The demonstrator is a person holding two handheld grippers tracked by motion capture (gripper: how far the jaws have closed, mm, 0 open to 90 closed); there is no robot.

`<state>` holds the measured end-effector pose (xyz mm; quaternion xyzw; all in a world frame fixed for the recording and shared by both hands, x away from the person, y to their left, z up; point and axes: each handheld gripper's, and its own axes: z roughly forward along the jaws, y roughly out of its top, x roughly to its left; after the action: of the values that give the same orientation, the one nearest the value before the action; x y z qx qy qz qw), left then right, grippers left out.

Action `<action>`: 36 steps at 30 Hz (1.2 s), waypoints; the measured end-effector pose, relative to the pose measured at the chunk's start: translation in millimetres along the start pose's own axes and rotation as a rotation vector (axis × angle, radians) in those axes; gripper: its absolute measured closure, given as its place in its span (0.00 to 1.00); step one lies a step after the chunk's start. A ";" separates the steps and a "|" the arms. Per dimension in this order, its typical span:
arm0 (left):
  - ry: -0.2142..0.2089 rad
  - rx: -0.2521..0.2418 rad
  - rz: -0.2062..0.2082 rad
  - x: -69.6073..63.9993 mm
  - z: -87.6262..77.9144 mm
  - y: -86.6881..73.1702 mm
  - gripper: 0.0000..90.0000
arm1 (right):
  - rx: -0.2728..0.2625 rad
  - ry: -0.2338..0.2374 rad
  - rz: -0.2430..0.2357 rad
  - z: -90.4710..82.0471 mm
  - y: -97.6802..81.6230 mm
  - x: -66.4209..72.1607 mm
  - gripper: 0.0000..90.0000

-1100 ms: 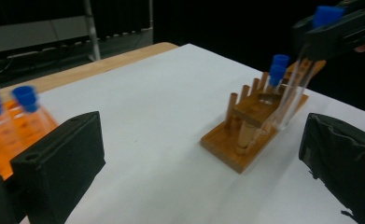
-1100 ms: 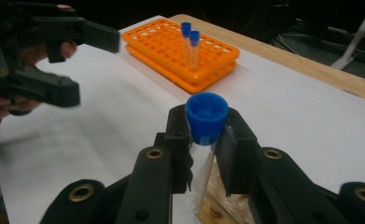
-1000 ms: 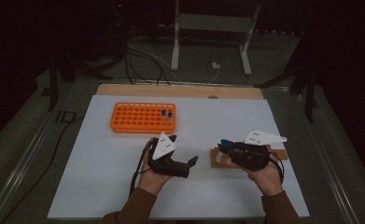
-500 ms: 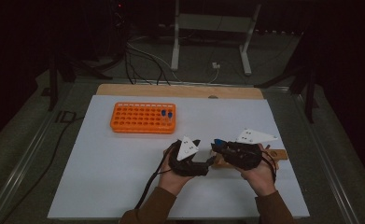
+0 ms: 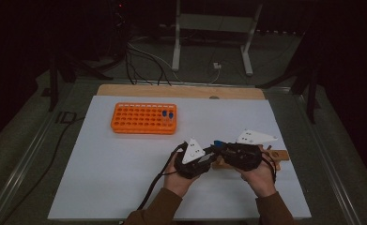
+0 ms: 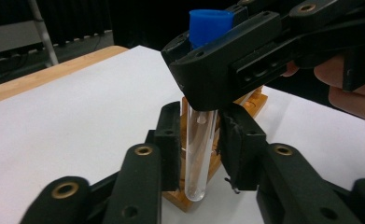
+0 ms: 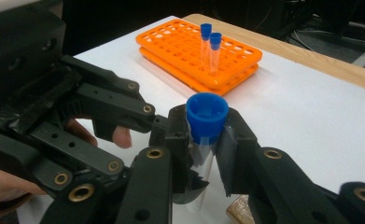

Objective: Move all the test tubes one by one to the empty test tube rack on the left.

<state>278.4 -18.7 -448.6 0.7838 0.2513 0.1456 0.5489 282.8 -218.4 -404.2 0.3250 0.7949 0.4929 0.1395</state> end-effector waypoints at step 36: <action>0.086 0.013 -0.024 32.3 -17.8 -1.3 0.86 | -0.091 -0.180 0.054 -21.3 -13.4 -30.1 0.01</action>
<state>296.0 13.5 -445.0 0.7774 0.2851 0.1710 0.5340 288.7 -256.9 -408.7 0.3826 0.7470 0.5007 0.2119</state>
